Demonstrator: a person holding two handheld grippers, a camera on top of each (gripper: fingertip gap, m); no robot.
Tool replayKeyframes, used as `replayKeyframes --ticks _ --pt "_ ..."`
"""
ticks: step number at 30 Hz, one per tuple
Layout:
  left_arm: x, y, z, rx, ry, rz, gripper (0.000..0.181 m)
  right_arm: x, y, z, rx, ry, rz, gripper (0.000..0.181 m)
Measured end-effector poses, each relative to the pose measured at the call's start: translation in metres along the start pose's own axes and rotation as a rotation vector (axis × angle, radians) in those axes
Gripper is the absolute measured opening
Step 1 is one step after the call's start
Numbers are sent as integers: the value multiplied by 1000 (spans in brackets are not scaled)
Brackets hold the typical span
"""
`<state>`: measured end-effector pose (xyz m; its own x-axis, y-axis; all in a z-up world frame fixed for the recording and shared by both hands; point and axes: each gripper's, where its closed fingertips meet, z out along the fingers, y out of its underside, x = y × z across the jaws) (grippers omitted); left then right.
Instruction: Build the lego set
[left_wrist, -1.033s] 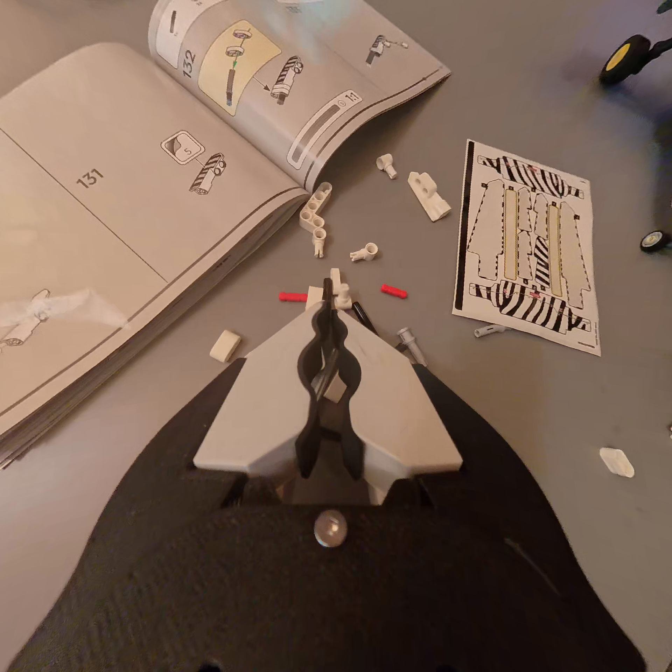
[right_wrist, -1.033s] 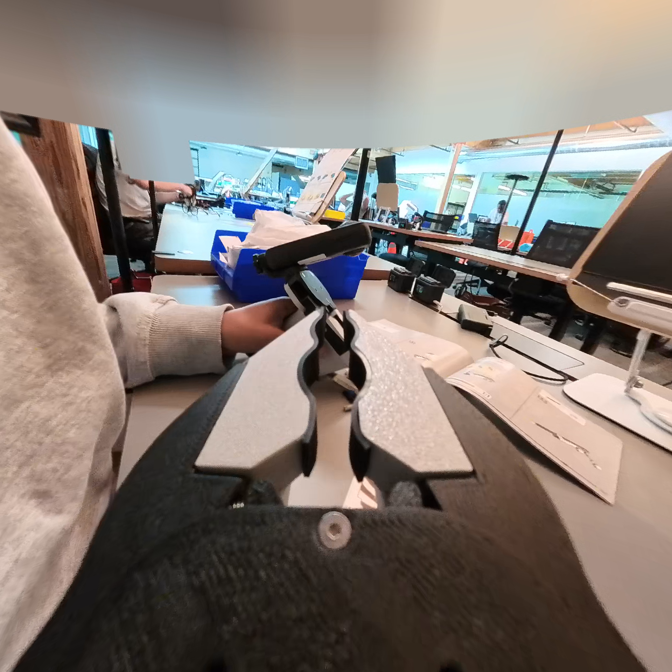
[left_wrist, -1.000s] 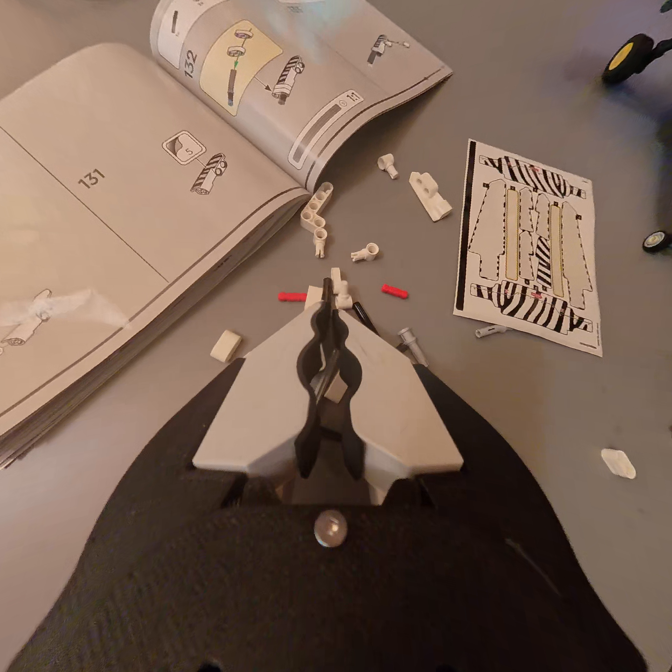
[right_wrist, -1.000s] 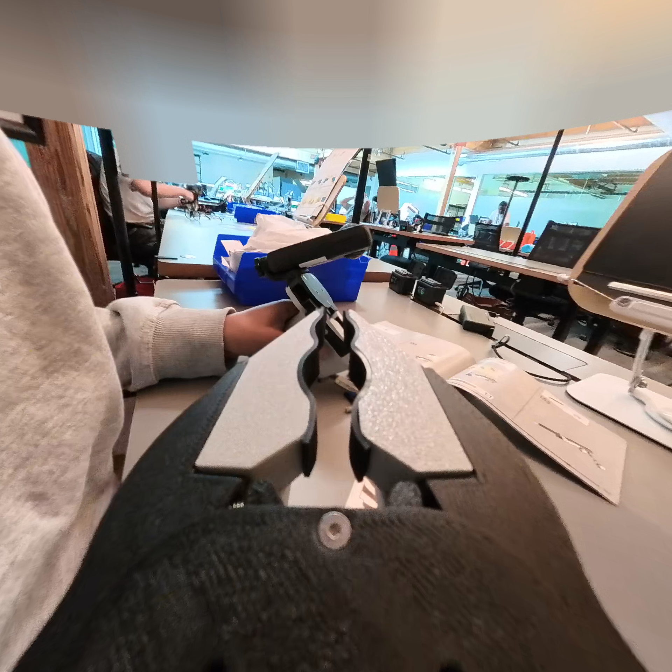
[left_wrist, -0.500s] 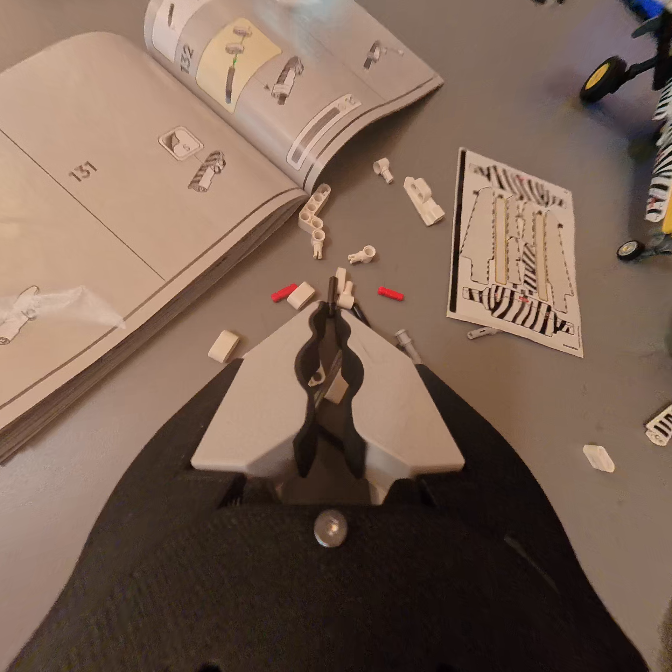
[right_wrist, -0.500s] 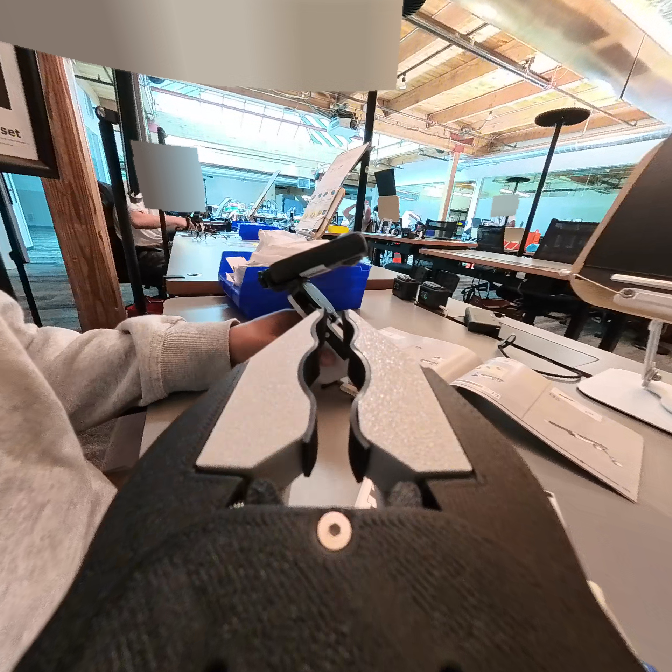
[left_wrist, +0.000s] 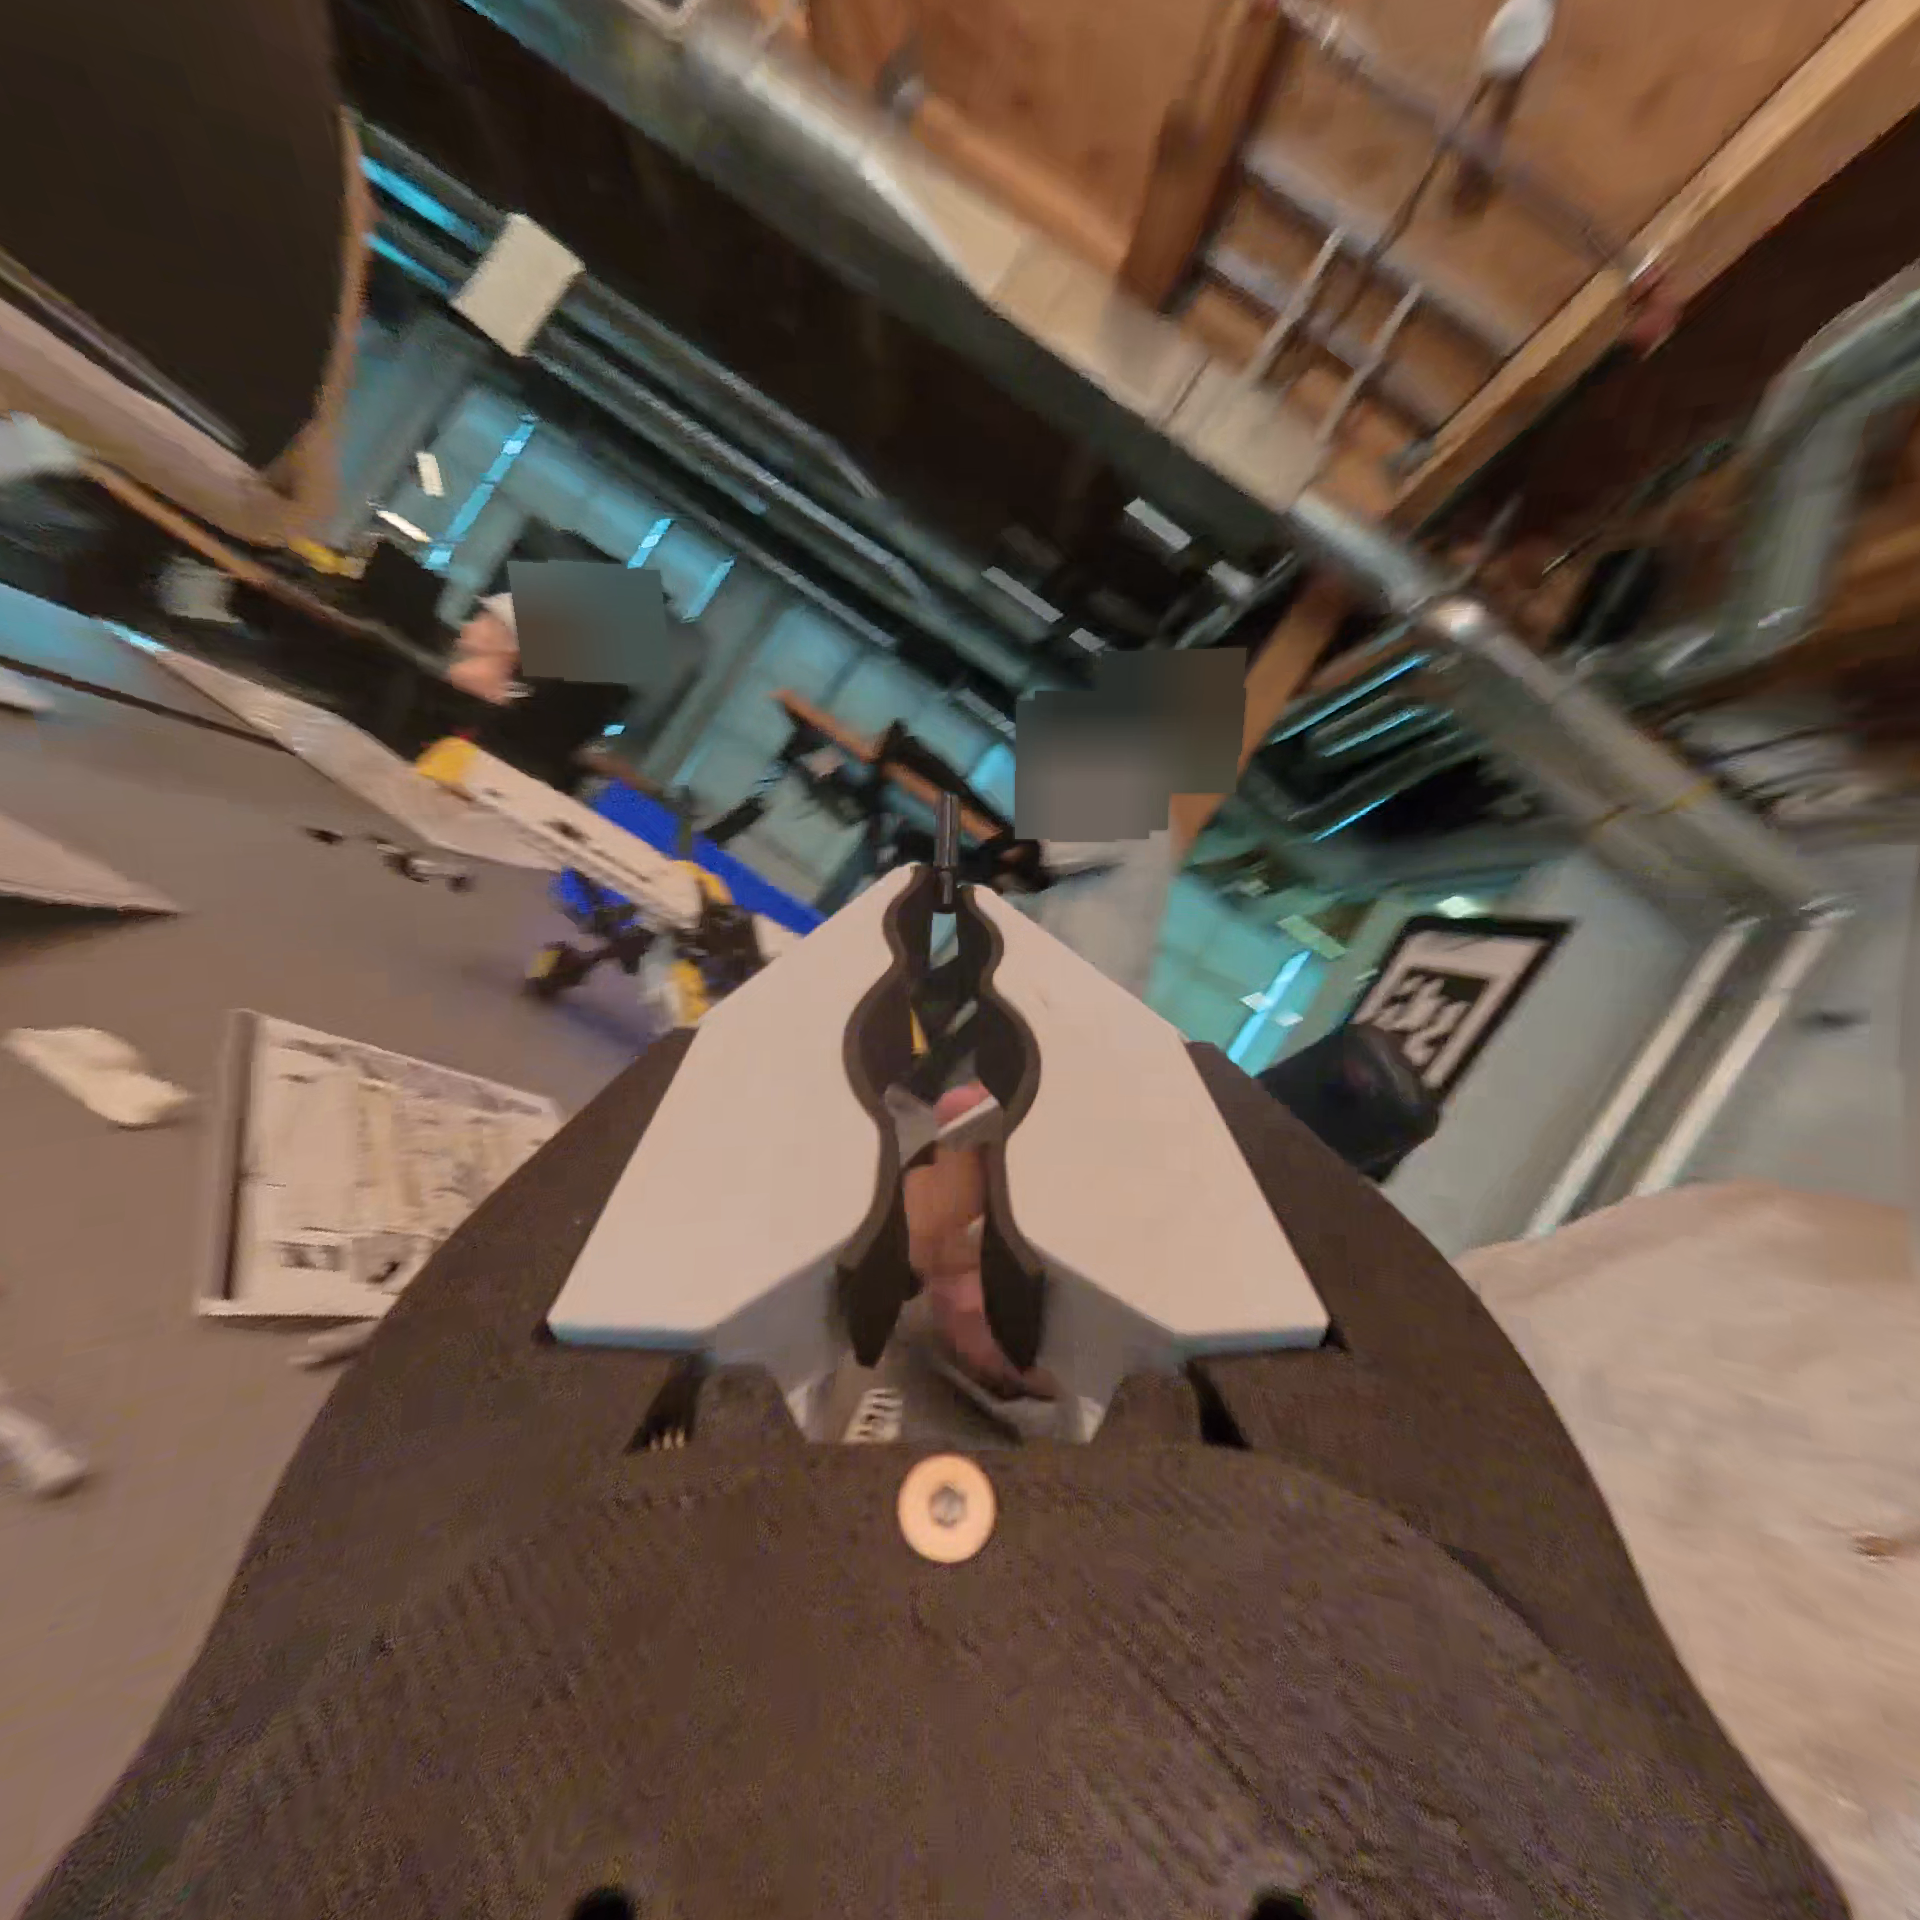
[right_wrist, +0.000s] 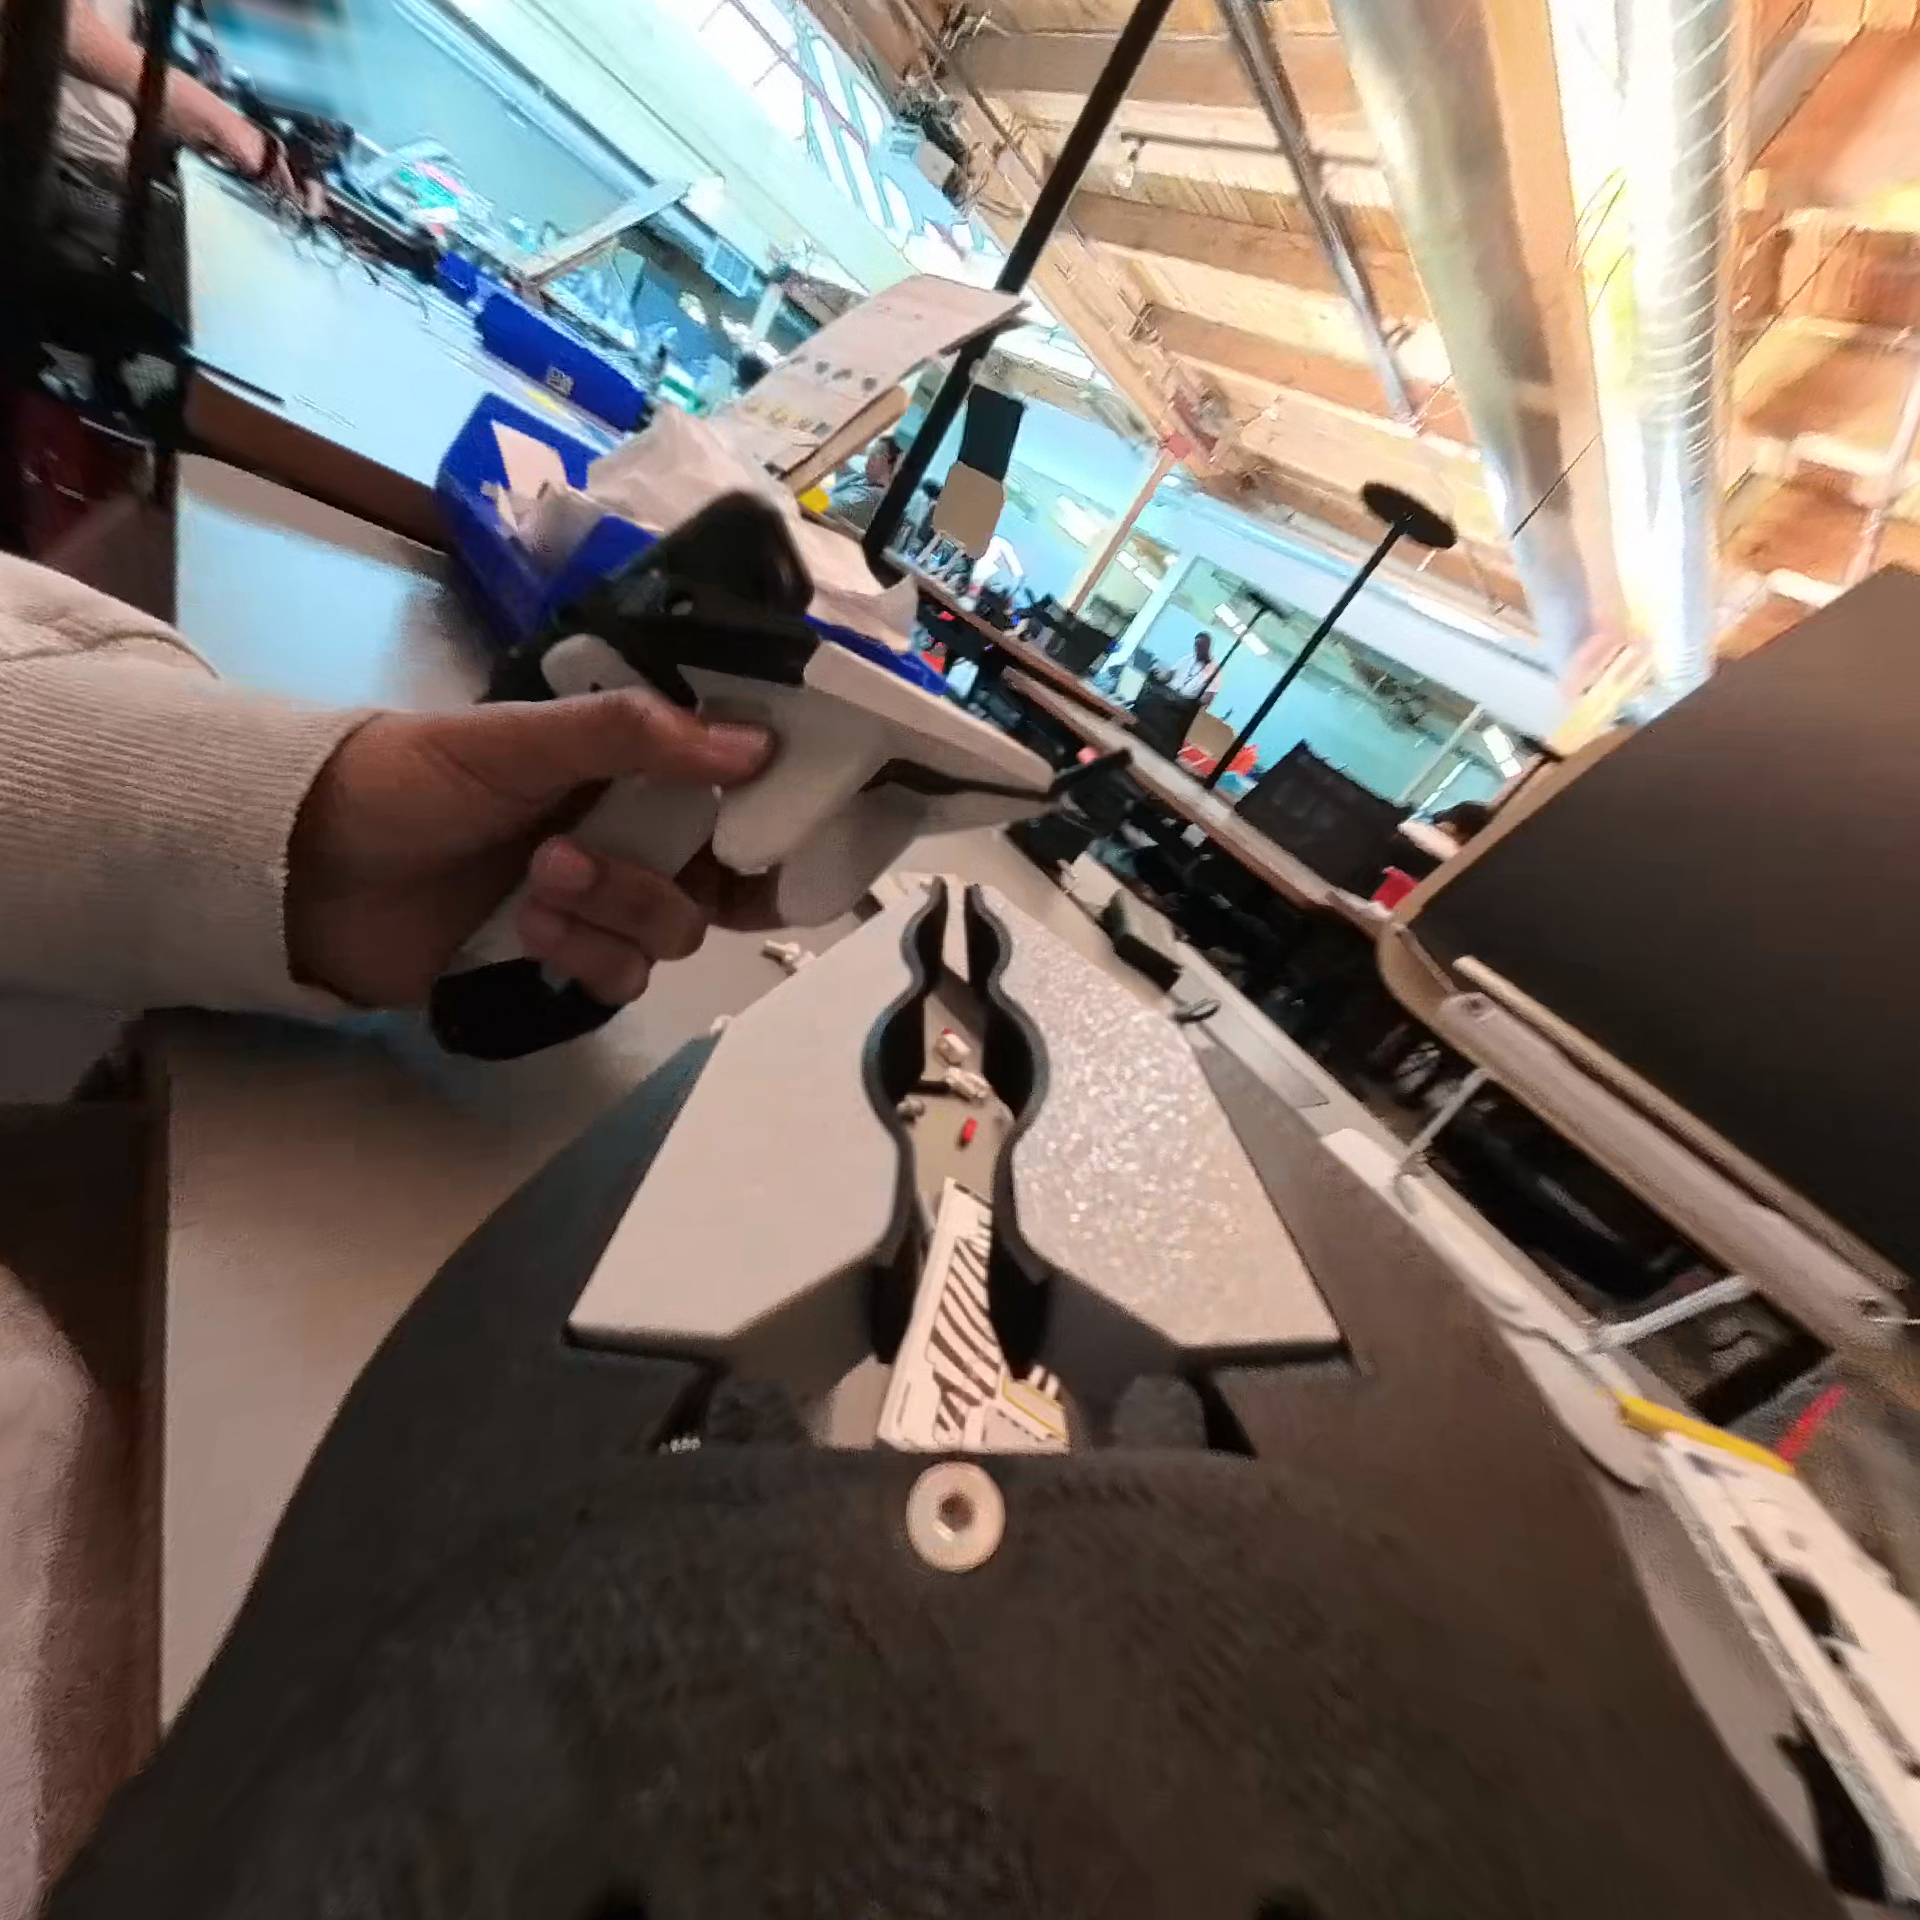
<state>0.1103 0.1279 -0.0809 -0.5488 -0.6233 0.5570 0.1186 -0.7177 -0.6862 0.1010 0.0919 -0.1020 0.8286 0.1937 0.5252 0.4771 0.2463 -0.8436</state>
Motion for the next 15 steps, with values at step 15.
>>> replayKeyframes --ticks 15 --pt "27 28 14 -90 216 -124 2 17 -2 -9 41 181 -147 24"
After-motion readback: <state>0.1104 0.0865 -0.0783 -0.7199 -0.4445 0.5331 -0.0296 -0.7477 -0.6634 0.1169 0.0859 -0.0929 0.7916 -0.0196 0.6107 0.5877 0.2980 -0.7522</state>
